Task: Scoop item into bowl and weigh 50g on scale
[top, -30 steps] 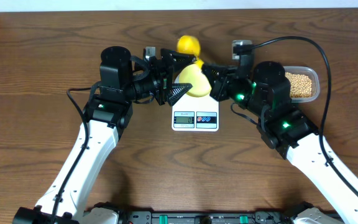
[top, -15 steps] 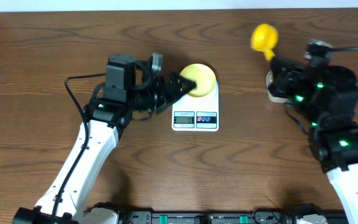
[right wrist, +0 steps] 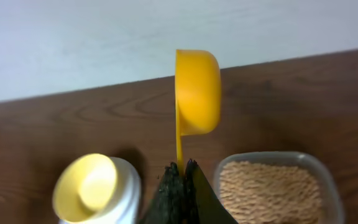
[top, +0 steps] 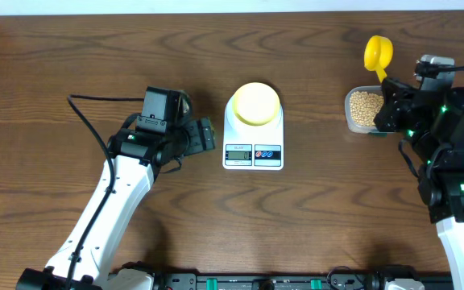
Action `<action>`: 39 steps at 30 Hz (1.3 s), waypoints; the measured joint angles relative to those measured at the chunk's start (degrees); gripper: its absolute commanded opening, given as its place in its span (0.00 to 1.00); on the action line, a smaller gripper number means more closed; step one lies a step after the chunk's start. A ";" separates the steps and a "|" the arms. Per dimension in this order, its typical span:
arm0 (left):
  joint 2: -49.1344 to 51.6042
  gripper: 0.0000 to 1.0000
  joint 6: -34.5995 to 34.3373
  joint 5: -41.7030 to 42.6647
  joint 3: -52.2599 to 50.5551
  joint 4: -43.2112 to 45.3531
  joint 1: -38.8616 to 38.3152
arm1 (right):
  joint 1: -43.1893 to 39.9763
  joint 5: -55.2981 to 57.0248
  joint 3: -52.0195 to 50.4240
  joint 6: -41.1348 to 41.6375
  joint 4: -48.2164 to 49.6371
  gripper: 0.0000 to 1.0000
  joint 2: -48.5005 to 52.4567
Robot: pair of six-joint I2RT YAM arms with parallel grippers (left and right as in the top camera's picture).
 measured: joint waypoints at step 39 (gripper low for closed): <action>0.00 0.90 1.20 -7.74 0.00 -0.02 0.00 | -3.26 3.91 0.00 -1.51 7.37 0.01 6.80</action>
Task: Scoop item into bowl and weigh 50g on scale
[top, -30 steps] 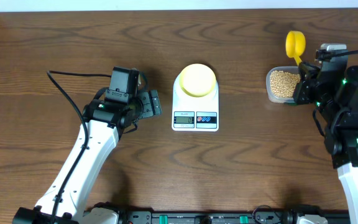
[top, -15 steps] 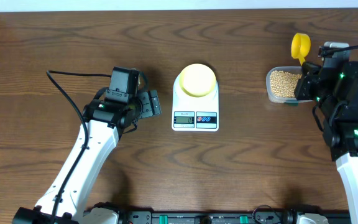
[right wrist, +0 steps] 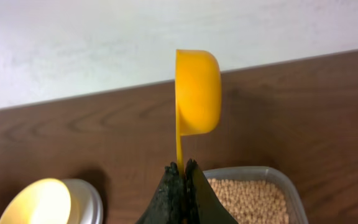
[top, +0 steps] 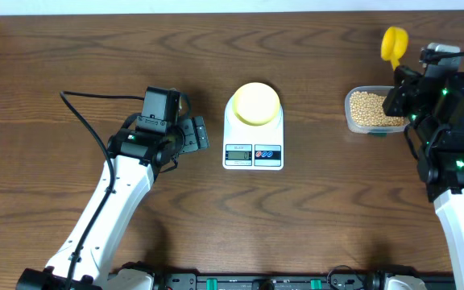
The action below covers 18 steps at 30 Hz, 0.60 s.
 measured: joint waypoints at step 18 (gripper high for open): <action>0.00 0.90 0.00 0.20 0.00 1.14 0.00 | -1.33 0.02 0.00 0.39 1.09 0.01 -1.20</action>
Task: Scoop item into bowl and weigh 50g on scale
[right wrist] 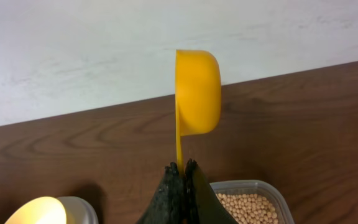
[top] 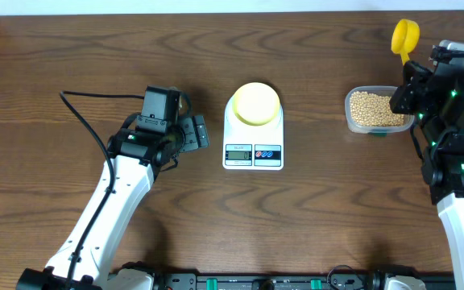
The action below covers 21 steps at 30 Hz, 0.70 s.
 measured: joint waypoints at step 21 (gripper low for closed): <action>-0.04 0.90 23.82 13.75 0.00 -0.83 -9.86 | 0.00 -2.78 0.00 1.53 -3.96 0.01 -0.57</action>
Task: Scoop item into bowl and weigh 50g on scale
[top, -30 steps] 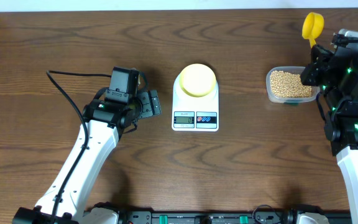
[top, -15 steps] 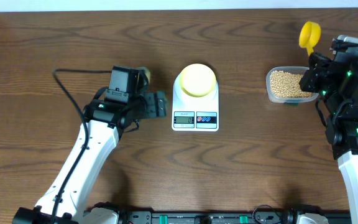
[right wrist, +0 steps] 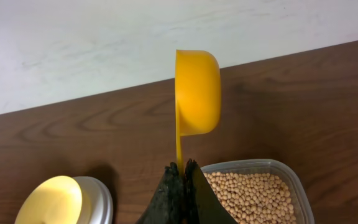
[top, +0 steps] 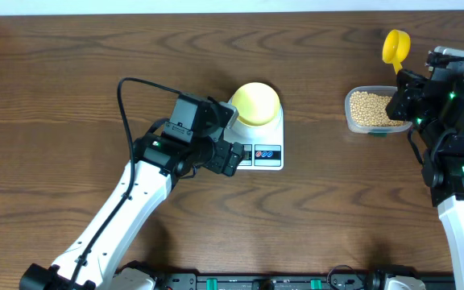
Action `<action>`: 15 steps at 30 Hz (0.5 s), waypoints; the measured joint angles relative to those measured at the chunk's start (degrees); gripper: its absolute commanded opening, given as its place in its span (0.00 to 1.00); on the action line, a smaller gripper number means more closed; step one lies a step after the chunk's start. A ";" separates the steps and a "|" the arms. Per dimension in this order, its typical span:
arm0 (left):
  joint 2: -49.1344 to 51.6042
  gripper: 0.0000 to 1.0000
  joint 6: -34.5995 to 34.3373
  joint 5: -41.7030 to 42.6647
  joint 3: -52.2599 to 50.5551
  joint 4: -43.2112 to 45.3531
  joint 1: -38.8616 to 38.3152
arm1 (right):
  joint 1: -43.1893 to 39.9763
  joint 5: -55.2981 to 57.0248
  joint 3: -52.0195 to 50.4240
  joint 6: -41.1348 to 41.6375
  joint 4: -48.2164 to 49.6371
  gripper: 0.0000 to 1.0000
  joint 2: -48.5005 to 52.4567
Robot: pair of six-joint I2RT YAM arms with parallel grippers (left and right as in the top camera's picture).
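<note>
The white scale (top: 253,151) stands mid-table with the yellow bowl (top: 254,103) on its platform. At the right, a clear container of beans (top: 369,109) sits on the wood. My right gripper (top: 401,83) is shut on the handle of the yellow scoop (top: 395,46), which is held upright beyond the container's far right corner. In the right wrist view the scoop (right wrist: 197,93) rises from the gripper (right wrist: 182,167), with the beans (right wrist: 253,193) to the lower right and the bowl (right wrist: 51,200) to the lower left. My left gripper (top: 229,135) is open at the scale's left edge.
The table's far edge meets a white wall (right wrist: 104,43) just behind the scoop. The left arm's black cable (top: 127,105) loops over the wood to the left of the scale. The scale's display and buttons (top: 254,153) face the near side.
My left arm has swung right from the bare wood to the scale's left edge beside the bowl. The right gripper and scoop have shifted slightly left and nearer, over the container's far corner.
The scoop, gripped by the right gripper throughout, stood beyond the container's far edge, then was further right at each of the following two moments. It is now slightly back to the left. The left arm stayed left of the scale until now.
</note>
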 measured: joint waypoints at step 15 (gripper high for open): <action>0.00 0.90 -0.02 -4.68 0.00 2.49 0.00 | 0.00 0.02 0.00 0.00 -2.01 0.01 -0.02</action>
